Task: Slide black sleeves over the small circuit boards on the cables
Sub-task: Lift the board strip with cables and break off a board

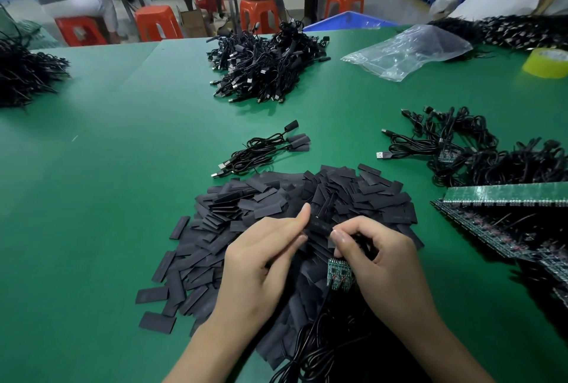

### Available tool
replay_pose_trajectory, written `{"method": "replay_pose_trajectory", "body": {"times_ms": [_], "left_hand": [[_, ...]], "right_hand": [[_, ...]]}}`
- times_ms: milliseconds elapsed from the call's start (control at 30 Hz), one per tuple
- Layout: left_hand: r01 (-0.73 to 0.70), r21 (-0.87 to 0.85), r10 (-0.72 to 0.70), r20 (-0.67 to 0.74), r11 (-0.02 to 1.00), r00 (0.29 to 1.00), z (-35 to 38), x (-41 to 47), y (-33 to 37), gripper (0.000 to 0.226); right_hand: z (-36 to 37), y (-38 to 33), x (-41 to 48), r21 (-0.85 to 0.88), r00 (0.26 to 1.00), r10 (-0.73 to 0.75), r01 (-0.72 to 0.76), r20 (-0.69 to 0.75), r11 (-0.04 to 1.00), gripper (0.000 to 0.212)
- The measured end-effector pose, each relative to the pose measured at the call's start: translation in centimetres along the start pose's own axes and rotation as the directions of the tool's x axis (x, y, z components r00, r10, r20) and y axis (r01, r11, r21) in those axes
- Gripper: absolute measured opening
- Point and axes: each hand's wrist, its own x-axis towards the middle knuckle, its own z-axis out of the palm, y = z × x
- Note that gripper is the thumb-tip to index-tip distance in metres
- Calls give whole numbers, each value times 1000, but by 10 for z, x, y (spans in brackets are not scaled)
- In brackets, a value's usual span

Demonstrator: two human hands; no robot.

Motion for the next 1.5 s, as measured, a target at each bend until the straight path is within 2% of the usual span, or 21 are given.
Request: {"method": "replay_pose_trajectory", "body": {"times_ms": [67,167,267,367,500,733,1033,1267,1500], "left_hand": [[-6,13,6,-18,1000,1000,-2,-1,1,34],[45,15,-44,-74,999,996,-8,0,1,19],[59,78,-53,-78,995,996,-13,1,-3,11],[3,112,-1,-20,994,1000,-13,2,-7,6],[-70,104,59,102,992,993,-12,1,-13,20],[-134,120,114,160,984,981,-13,0,-14,20],[-162,130,143,144,978,979,-13,-1,-12,16],[-94,62,80,201,994,976,-12,-2,-13,13],[-32,80,7,304,996,953,-12,1,-11,7]], "right_hand": [[1,1,-1,-10,1000,-8,7,-6,1000,22],[1,2,-1,-56,997,-39,36,-64,998,11],[1,4,-1,-229,980,-181,159,-81,960,9],[4,8,-2,-381,946,-323,291,-21,877,10],[4,10,0,-447,920,-392,360,23,819,15],[4,10,0,-397,939,-339,331,52,856,16],[5,12,-1,-258,973,-226,233,57,938,13],[4,11,0,-246,974,-207,224,93,943,16],[3,8,0,-340,959,-235,277,161,899,22]]}}
